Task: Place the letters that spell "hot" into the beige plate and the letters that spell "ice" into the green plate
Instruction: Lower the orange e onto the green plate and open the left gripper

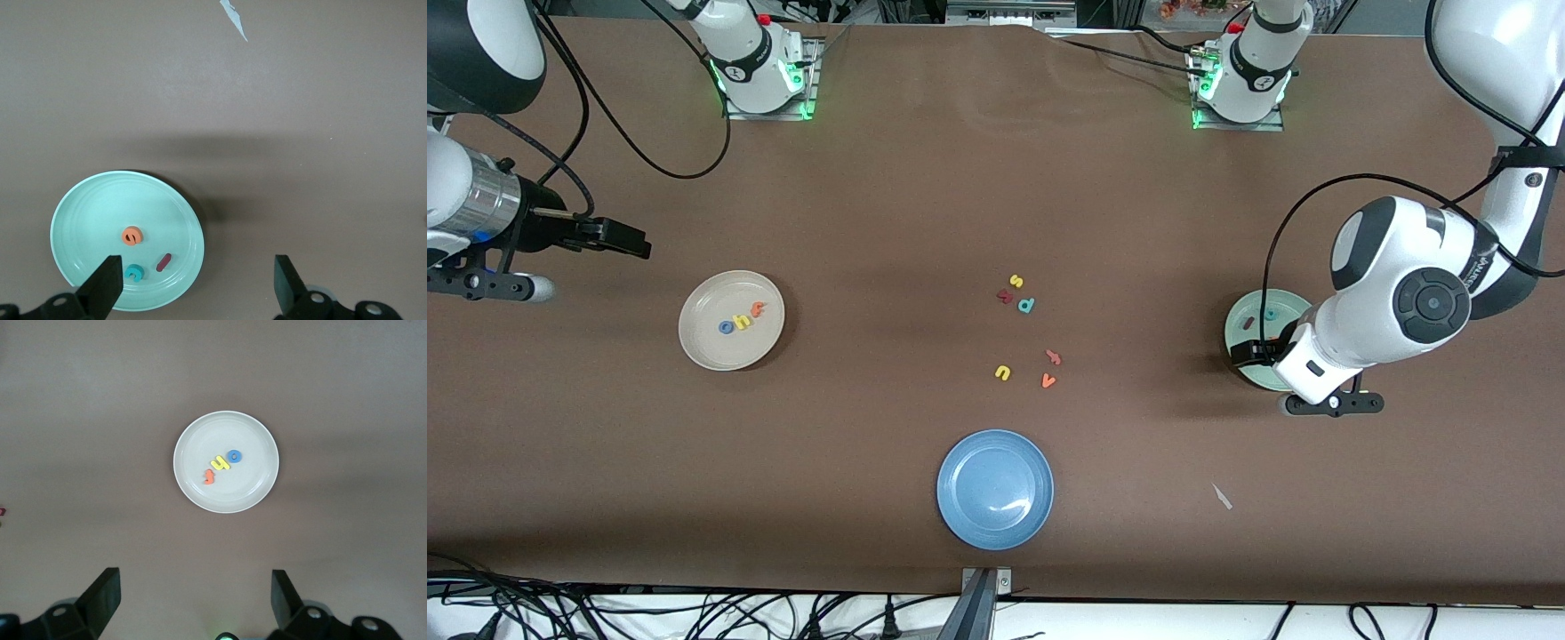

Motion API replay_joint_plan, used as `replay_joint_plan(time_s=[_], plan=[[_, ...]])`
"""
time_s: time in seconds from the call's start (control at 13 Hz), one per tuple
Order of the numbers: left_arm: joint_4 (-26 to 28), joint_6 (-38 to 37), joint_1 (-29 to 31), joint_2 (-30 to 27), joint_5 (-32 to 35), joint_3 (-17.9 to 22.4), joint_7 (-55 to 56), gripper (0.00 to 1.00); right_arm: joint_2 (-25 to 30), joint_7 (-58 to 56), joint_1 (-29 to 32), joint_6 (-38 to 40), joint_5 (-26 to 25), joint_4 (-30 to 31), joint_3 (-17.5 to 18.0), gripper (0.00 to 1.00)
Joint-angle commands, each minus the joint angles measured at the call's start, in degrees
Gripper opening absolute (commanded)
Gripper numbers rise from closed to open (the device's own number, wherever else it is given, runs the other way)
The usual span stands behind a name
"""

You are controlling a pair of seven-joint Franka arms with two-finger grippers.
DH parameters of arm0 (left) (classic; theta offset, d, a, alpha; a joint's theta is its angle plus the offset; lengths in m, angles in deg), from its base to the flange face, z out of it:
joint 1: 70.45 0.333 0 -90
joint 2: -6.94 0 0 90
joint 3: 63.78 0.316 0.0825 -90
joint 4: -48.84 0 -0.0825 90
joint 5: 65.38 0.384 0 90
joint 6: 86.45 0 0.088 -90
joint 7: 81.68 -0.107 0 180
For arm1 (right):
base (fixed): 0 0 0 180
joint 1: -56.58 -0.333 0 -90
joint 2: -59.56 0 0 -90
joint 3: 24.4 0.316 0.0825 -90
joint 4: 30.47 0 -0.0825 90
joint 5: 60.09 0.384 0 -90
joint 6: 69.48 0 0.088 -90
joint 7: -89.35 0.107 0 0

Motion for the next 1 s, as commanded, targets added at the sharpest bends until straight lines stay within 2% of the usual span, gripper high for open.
replay_joint_plan(time_s=[0.0,0.69,0.92], plan=[[-0.14,-1.48,0.02,-1.22,-0.06,0.29,-1.58,0.99,-0.48,-0.05,-0.62,0.16,0.52,-1.15,-0.62,1.00],[-1.46,-2.35,-0.07,-1.22,0.03,0.65,-1.58,0.99,-0.57,-0.05,-0.71,-0.01,0.43,-1.15,-0.62,1.00],[-6.36,-7.17,-0.25,-0.52,1.16,1.00,-1.84,0.99,-0.66,-0.49,-0.62,-0.98,0.25,-1.24,-0.62,1.00]])
